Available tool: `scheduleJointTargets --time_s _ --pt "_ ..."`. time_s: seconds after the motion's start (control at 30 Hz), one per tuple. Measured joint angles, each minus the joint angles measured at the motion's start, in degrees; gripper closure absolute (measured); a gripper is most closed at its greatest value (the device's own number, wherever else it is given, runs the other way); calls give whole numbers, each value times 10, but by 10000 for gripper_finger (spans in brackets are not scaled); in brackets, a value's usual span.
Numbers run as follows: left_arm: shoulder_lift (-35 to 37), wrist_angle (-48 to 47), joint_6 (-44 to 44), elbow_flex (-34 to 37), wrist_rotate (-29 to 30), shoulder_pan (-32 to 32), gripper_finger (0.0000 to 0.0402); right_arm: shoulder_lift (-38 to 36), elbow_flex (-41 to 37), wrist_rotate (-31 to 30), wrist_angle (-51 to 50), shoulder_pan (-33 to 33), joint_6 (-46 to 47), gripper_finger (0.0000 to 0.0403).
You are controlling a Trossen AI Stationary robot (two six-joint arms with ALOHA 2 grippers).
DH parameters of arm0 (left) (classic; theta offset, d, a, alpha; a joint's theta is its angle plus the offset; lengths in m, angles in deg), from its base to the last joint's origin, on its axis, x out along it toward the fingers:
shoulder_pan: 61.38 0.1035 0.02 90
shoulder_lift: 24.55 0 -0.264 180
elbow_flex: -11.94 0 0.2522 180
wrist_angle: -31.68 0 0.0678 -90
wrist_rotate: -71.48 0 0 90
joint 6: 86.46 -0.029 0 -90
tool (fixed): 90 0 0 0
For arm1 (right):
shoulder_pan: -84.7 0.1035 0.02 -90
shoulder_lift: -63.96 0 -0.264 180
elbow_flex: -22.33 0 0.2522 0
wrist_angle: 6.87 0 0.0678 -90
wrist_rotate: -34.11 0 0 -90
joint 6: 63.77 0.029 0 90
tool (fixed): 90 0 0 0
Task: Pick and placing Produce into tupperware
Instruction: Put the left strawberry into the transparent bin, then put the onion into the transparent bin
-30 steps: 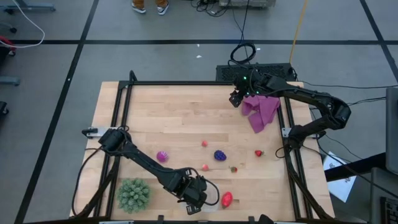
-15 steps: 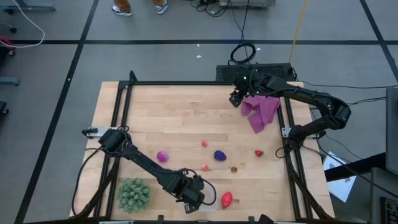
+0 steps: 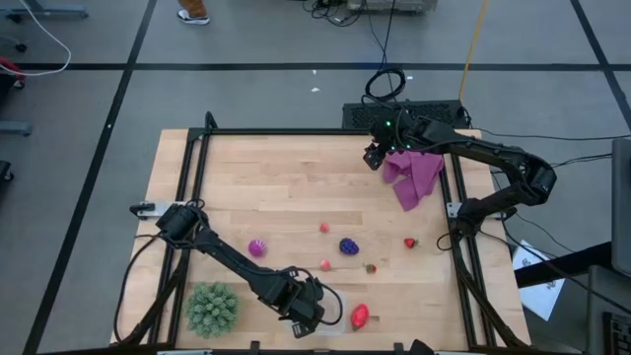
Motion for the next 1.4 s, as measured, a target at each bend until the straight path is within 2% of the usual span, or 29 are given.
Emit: scheduleJointTargets --time_s 0.63,1.07,1.4 --pt "0 0 3 0 10 0 254 0 0 0 0 0 2 216" --pt "0 0 13 0 15 0 175 0 0 0 0 0 2 216" --pt "0 0 11 0 16 0 162 0 0 0 0 0 5 216"
